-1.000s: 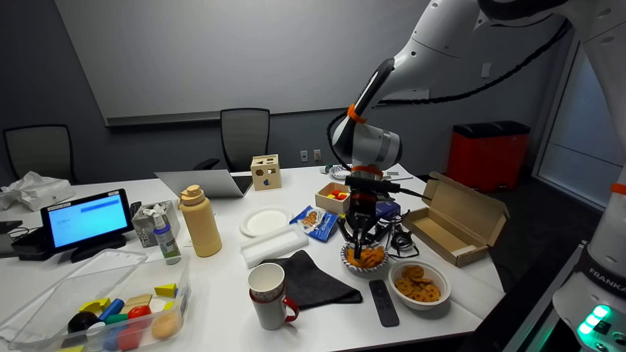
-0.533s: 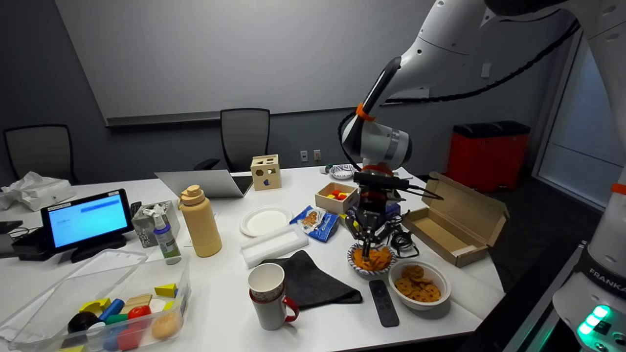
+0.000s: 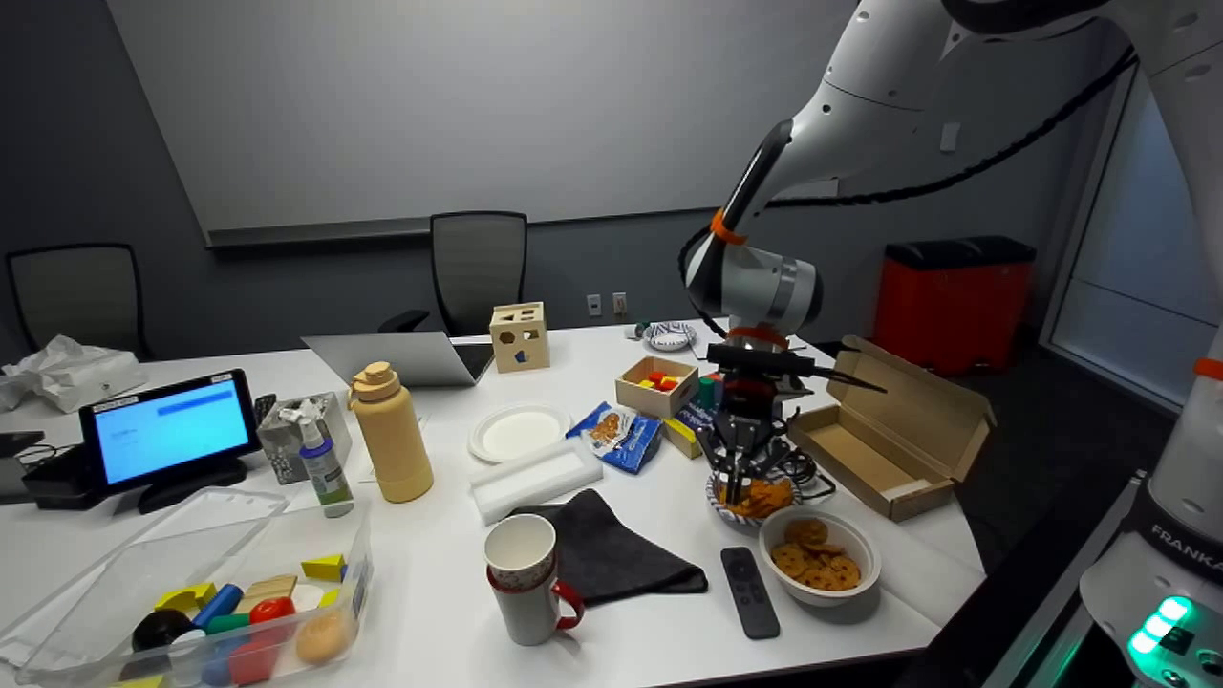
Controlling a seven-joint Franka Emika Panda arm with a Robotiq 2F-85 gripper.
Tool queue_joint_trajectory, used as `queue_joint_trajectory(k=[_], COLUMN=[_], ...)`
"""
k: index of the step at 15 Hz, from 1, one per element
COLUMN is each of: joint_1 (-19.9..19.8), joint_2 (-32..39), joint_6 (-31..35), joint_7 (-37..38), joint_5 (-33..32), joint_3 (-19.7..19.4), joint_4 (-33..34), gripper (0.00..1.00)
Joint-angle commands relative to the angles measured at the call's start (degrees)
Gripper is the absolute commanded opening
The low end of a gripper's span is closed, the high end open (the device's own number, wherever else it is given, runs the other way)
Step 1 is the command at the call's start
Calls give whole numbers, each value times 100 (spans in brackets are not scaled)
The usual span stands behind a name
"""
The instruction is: Use the cake spatula to stir the contents in the black and white bowl on the left.
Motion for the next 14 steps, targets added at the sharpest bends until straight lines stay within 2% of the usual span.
queue_joint_trajectory(k=[1, 4, 9, 14], joint_1=[120, 183, 524, 720], joint_2=[-126, -54, 112, 454], joint_6=[585, 833, 999, 986], joint_7=[-26, -94, -64, -113], joint_5=[95, 142, -12, -43], joint_3=[-15, 157, 514, 623], joint_4=[-88, 58, 492, 884], gripper=[1, 1, 1, 1])
